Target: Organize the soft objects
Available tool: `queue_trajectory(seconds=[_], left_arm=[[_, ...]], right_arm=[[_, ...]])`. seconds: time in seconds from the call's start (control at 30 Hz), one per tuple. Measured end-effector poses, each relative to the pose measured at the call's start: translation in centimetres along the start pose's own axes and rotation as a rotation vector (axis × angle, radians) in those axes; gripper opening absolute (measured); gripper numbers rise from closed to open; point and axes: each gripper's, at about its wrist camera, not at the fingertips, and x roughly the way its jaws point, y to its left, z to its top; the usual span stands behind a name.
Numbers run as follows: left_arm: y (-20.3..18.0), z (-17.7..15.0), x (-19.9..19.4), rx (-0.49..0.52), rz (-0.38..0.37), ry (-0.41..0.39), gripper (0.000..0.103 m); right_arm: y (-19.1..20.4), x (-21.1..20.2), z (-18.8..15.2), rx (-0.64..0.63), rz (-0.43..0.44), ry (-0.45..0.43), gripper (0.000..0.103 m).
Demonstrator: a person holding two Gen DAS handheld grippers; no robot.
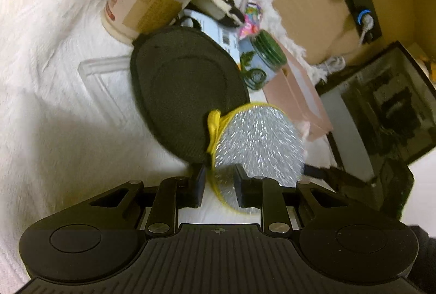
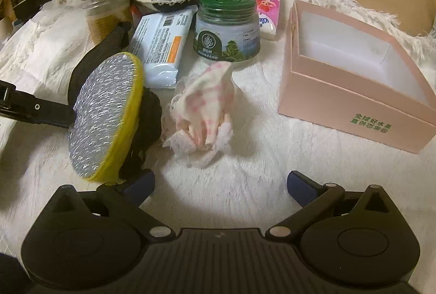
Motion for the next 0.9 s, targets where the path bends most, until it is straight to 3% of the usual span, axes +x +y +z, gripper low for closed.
queue_trajectory(seconds=[0.13,0.3,0.47,0.57,0.67,0.9], left_arm=[[0.7,-0.2,0.2,-0.006,-0.074,0.045,0.025],[0.3,0.4,1.7,-0.047,-0.125,0.024,0.026],[-1.5,0.7,2.6,0.003,-0.280,0.075,0.025],[-2.7,0.8,4.0,0.032,-0.262,0.124,0.025],[-3.5,1.1,5.3,0.002,-0.226,0.104,0.025],[-6.0,2.3,9.4,-0.058,-0.269,0.107,0.019]], right_arm=[[-0.2,-0.2,-0.3,-0.012,0.015,-0.004,0.103],[-0.2,-0.2,-0.2,-0.022,0.019,0.004,0.103],[-0.1,-0.1,-0.2,-0.025,0.018,0.003,0.103],[-0.1,-0.1,-0.3,-0.026,0.018,-0.003,0.103],[0.0,0.0,-0.3,-0.023,0.015,-0.010,0.103],[0.4,0.0,-0.3,-0.066,0.003,-0.017,0.103]])
